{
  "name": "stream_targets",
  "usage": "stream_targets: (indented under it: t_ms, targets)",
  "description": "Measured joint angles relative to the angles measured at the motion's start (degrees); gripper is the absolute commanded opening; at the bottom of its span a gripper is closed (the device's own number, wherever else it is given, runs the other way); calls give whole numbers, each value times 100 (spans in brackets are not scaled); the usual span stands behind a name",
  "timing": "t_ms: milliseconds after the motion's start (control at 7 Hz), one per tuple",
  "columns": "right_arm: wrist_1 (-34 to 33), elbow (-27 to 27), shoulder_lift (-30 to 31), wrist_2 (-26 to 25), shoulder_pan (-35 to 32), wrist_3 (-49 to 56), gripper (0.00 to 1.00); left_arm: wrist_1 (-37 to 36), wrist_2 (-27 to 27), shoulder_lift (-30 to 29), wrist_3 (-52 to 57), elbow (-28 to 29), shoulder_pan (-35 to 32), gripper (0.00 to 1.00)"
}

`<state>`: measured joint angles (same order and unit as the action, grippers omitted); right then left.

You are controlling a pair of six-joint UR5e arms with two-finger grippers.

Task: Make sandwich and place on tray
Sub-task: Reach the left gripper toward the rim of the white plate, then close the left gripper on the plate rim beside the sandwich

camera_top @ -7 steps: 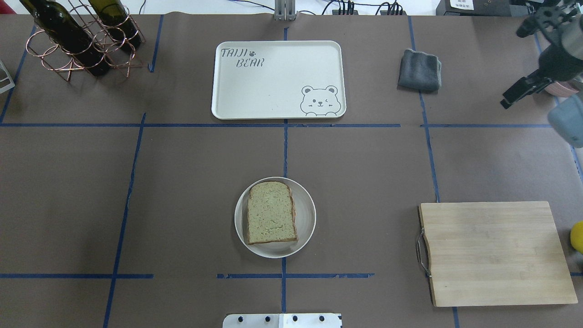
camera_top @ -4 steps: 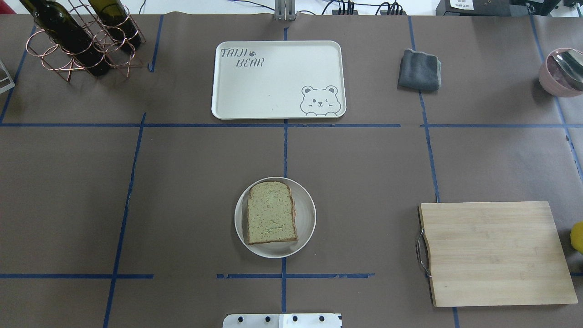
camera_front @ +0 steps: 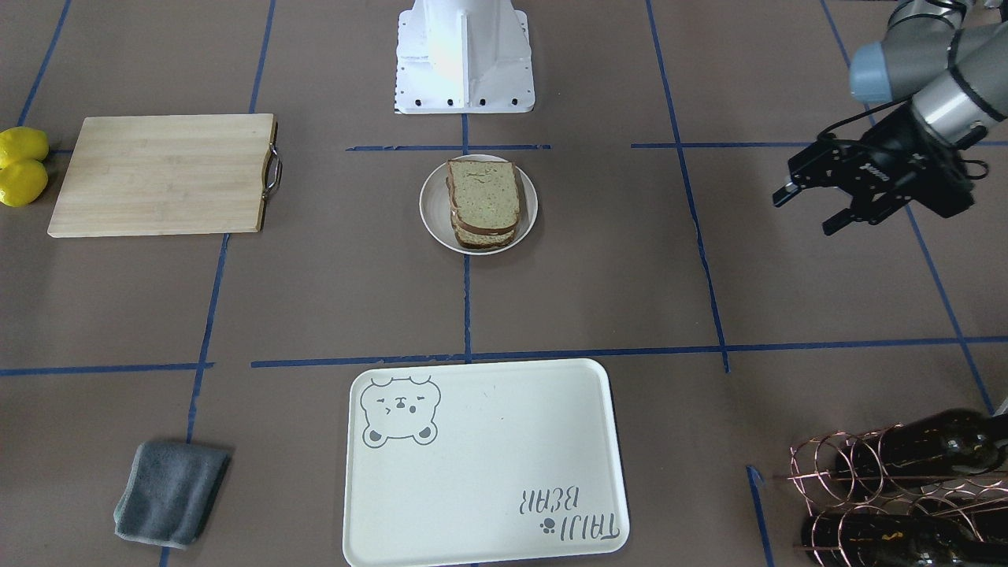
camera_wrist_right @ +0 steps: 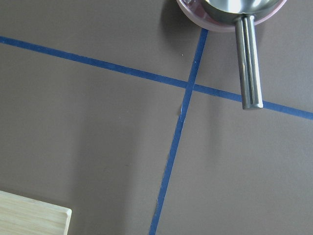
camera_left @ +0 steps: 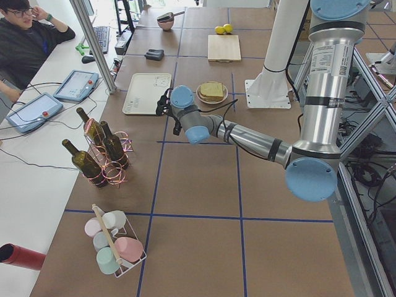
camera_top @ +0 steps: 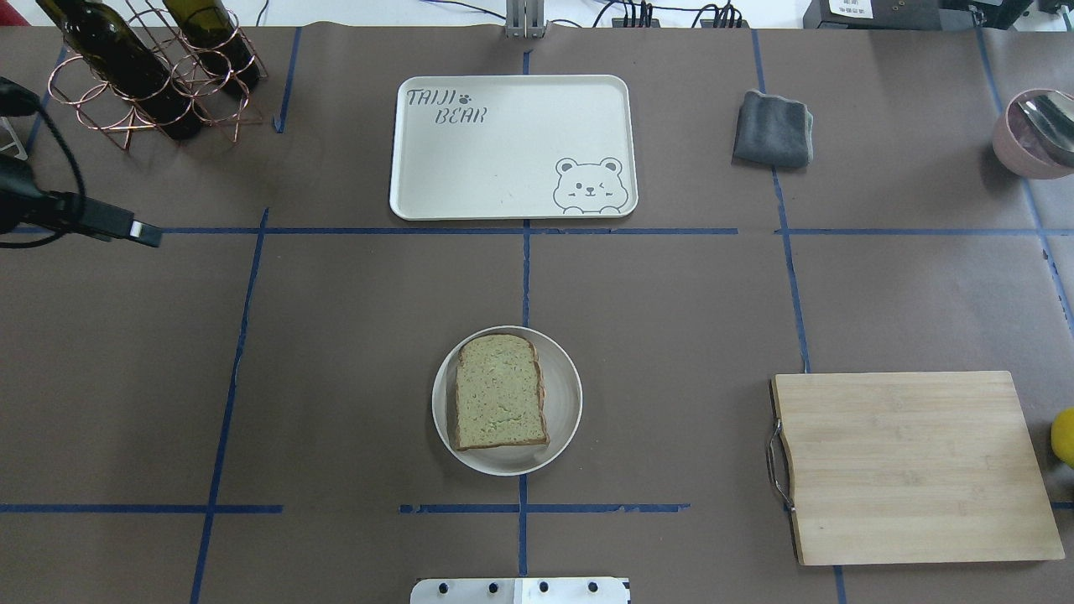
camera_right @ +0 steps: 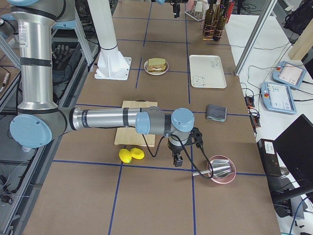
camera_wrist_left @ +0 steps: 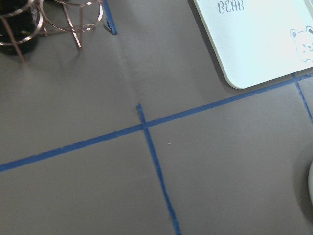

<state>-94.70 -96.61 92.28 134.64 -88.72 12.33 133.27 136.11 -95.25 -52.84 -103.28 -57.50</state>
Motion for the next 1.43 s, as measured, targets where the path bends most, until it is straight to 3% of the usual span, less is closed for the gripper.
stream_targets:
  t_ms: [143, 714, 1000, 1429]
  targets:
    - [3, -2, 7, -2, -3, -17, 100, 46, -589, -237, -780, -17, 657, 89]
    - [7, -6, -2, -6, -5, -22, 100, 70, -2715, -1114, -2969, 106, 2867, 74]
    - [11, -7, -6, -6, -5, -24, 100, 70, -3119, -1283, -3340, 215, 3349, 61]
    - [5, -7, -1, 0, -5, -29, 100, 76, -3244, -1449, -3382, 505, 3544, 43]
